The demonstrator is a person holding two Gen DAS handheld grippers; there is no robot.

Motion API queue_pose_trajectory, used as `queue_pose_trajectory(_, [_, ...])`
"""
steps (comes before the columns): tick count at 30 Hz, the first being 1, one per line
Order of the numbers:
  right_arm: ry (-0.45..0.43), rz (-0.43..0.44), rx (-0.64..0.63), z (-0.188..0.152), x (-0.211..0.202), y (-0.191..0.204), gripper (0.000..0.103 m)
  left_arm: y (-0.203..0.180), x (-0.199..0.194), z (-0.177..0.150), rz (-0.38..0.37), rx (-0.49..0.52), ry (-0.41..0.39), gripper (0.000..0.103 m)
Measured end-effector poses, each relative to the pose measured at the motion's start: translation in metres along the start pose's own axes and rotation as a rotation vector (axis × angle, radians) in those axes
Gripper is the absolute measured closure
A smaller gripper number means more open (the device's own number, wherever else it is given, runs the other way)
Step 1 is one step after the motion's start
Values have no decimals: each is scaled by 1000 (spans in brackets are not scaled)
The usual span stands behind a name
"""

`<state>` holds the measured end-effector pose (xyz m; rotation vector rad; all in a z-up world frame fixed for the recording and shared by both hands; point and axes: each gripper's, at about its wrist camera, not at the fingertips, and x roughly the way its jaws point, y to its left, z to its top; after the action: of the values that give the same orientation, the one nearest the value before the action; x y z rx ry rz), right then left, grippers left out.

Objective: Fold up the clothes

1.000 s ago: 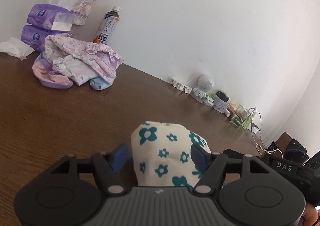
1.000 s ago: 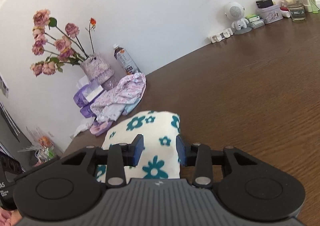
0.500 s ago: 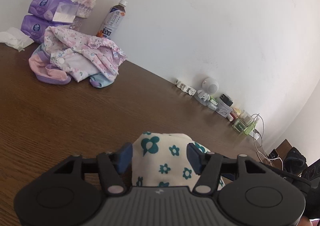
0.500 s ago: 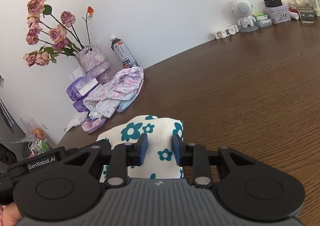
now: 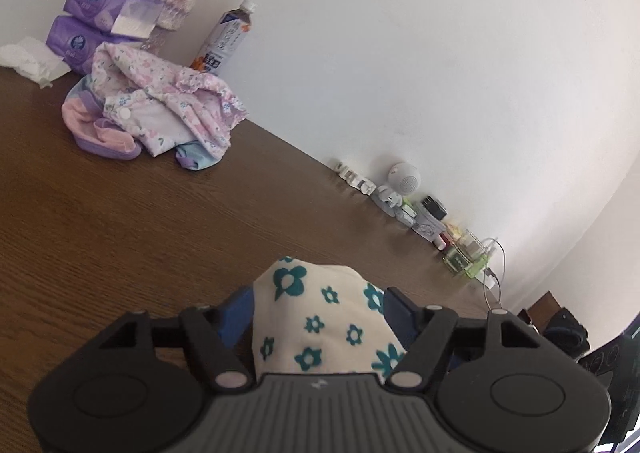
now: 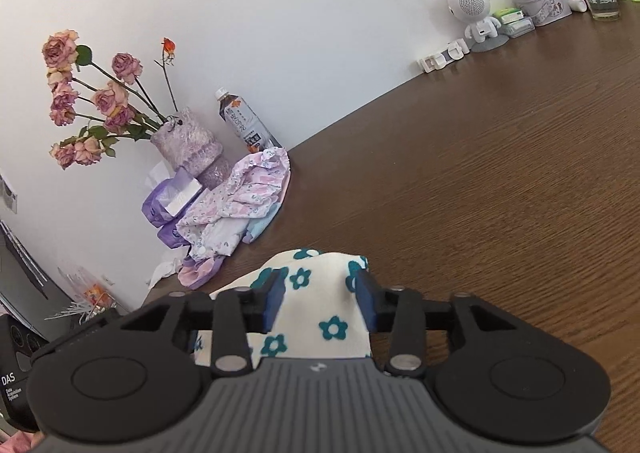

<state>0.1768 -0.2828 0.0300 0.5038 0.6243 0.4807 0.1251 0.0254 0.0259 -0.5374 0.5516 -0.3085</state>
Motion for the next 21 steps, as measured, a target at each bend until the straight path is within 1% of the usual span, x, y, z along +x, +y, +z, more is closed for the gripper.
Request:
queue_pose_trajectory(3, [21, 1, -33, -14, -21, 1, 55, -5, -16, -16, 9, 68, 29, 34])
queue_pose_trajectory(6, [61, 2, -28, -31, -34, -3, 55, -5, -22, -30, -9, 79, 62, 41])
queue_pose_trajectory(7, [70, 6, -21, -35, -35, -4, 55, -5, -21, -33, -11, 85, 67, 50])
queue_pose_trajectory(8, [75, 8, -16, -38, -35, -4, 55, -5, -20, -36, -12, 91, 73, 64])
queue_pose_trajectory(9, [79, 10, -11, -41, -35, -5, 56, -6, -18, -38, -6, 98, 77, 68])
queue_pose_trajectory(10, [80, 13, -9, -43, -34, -5, 67, -5, -16, -39, -5, 104, 74, 70])
queue_pose_trajectory(11, [80, 17, -8, -44, -33, -4, 71, -5, -19, -40, -6, 105, 66, 70])
queue_pose_trajectory(12, [80, 20, -7, -46, -32, -3, 71, -5, -21, -40, -8, 105, 59, 70])
queue_pose_trajectory(13, [76, 16, -13, -47, -32, -2, 71, -5, -23, -40, -9, 105, 52, 67])
queue_pose_trajectory(14, [70, 14, -21, -47, -34, -1, 67, -5, -25, -41, -11, 106, 45, 57])
queue_pose_trajectory(15, [64, 12, -28, -47, -37, 0, 66, -5, -28, -41, -13, 112, 36, 50])
queue_pose_trajectory(16, [60, 12, -45, -47, -41, 2, 60, -8, -34, -42, -22, 147, 23, 41])
queue_pose_trajectory(17, [58, 9, -91, -48, -48, 6, 55, -10, -41, -44, -32, 186, 12, 40])
queue_pose_trajectory(19, [55, -1, -198, -52, -63, 16, 55, -19, -53, -51, -54, 308, 13, 40])
queue_pose_trajectory(21, [79, -39, -331, -61, -73, 26, 55, -27, -65, -58, -71, 429, 15, 40])
